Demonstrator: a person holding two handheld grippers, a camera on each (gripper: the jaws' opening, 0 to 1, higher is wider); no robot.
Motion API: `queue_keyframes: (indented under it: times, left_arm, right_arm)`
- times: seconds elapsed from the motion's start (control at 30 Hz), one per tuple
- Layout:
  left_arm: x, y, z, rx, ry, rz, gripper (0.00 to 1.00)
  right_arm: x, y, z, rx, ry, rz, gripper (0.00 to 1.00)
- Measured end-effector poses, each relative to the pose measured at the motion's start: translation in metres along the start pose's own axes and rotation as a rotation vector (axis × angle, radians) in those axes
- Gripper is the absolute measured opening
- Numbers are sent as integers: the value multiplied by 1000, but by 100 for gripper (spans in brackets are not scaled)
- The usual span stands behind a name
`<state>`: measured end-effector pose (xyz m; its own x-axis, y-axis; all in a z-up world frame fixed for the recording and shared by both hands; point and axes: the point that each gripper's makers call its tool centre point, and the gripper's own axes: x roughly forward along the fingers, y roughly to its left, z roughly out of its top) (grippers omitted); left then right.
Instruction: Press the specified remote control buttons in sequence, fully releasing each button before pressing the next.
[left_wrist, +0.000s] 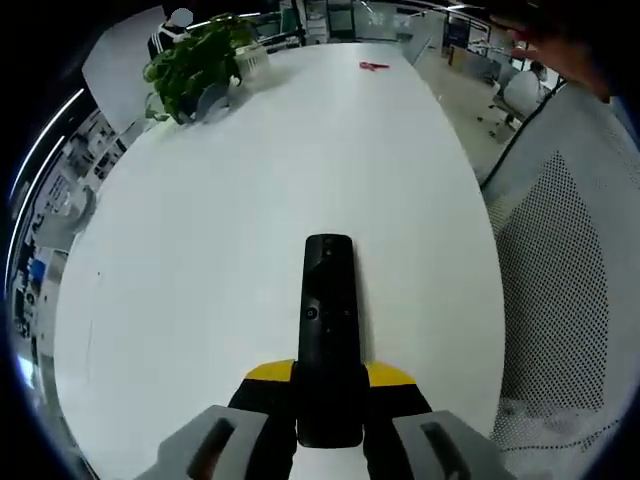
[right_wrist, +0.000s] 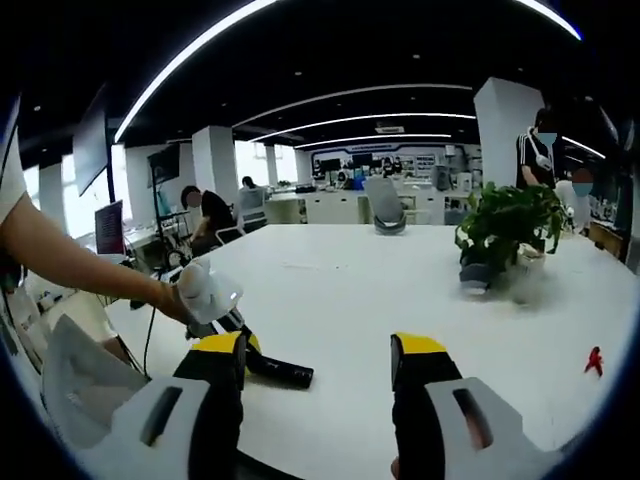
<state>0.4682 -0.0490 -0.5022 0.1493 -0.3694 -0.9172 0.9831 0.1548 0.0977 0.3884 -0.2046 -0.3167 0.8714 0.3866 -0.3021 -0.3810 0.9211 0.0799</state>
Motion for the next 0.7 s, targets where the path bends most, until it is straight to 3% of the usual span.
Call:
queue_keyframes:
  times: [0.17,0.7]
  left_arm:
    - [0,15,-2,8,14,14,23]
    - [2,90,-1,50,49,78,23]
  right_arm:
    - [1,-5,-4,9,18,-21,60]
    - [3,-17,-9,43,49,-76,61]
